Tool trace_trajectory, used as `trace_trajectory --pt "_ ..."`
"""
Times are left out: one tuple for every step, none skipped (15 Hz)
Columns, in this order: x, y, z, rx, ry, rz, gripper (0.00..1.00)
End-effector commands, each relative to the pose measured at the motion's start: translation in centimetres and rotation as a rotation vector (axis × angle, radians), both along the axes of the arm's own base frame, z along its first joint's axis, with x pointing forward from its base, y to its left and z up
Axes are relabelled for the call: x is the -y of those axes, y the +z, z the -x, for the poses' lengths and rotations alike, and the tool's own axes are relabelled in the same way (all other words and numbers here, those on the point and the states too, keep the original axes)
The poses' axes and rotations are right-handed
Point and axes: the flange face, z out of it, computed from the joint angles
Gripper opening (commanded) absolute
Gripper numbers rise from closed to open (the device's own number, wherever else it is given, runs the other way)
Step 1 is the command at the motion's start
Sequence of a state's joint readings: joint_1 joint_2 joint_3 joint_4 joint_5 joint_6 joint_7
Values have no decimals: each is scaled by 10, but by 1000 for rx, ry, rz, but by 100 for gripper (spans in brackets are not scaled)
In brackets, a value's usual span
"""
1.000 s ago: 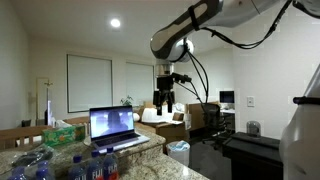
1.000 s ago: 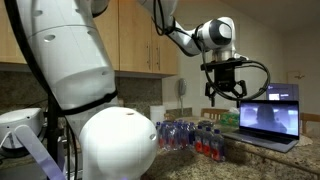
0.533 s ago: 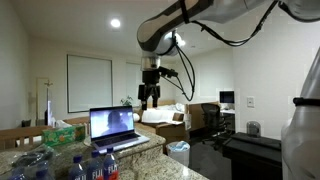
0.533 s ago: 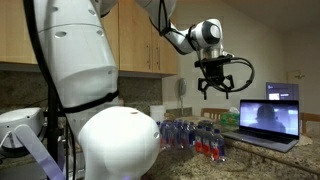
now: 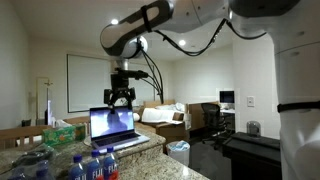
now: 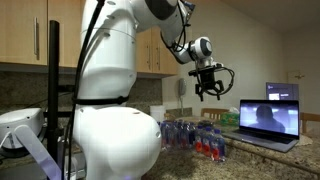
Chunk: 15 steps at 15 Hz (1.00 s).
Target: Move the three bottles to the right, one at a time
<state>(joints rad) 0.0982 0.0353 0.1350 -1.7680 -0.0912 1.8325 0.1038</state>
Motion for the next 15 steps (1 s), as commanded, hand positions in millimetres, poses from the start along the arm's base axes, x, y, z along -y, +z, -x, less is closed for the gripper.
trace_trajectory --pt "-10 -39 -32 -142 -122 -59 100" --pt "-18 -52 -34 -165 -133 -89 100" --pt "-21 -56 -36 -178 -148 -103 100" --pt "-11 -54 -33 -141 -102 -75 100" --pt "-16 -62 -37 -156 -111 -86 100" --pt "-19 -66 -39 -162 -115 -90 100" --pt "-20 -66 -39 -164 -117 -91 100" --pt "-21 -64 -39 -163 -118 -92 100" --pt "-21 -62 -40 -162 -118 -92 100" --pt "-21 -69 -43 -171 -135 -94 100" --pt "-16 -79 -50 -188 -148 -108 100" --pt "-9 -86 -55 -202 -161 -125 100" --pt "-3 -93 -58 -215 -179 -140 100" --pt "4 -101 -62 -224 -199 -159 100" --pt "10 -113 -65 -239 -207 -178 100"
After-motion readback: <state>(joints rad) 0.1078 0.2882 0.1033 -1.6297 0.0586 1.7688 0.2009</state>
